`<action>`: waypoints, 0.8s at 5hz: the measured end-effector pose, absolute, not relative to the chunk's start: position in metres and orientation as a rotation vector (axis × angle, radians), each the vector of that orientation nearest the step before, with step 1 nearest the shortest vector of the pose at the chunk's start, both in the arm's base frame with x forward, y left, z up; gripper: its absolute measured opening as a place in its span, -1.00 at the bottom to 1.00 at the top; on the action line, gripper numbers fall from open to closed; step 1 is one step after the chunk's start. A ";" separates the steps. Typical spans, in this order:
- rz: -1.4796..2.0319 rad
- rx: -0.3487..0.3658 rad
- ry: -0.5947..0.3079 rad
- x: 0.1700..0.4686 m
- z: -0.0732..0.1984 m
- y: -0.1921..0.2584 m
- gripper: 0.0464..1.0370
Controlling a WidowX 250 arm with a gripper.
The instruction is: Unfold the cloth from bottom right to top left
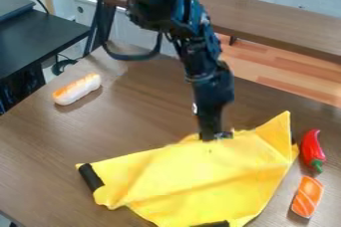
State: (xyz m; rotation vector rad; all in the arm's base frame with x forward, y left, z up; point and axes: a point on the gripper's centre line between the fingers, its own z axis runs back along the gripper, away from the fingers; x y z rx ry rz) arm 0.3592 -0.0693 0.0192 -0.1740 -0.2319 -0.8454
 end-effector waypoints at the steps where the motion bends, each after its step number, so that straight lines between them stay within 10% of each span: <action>1: -0.785 -0.169 -0.211 0.373 0.015 -0.054 -0.99; 4: -0.665 -0.128 -0.205 0.412 0.032 -0.017 -0.99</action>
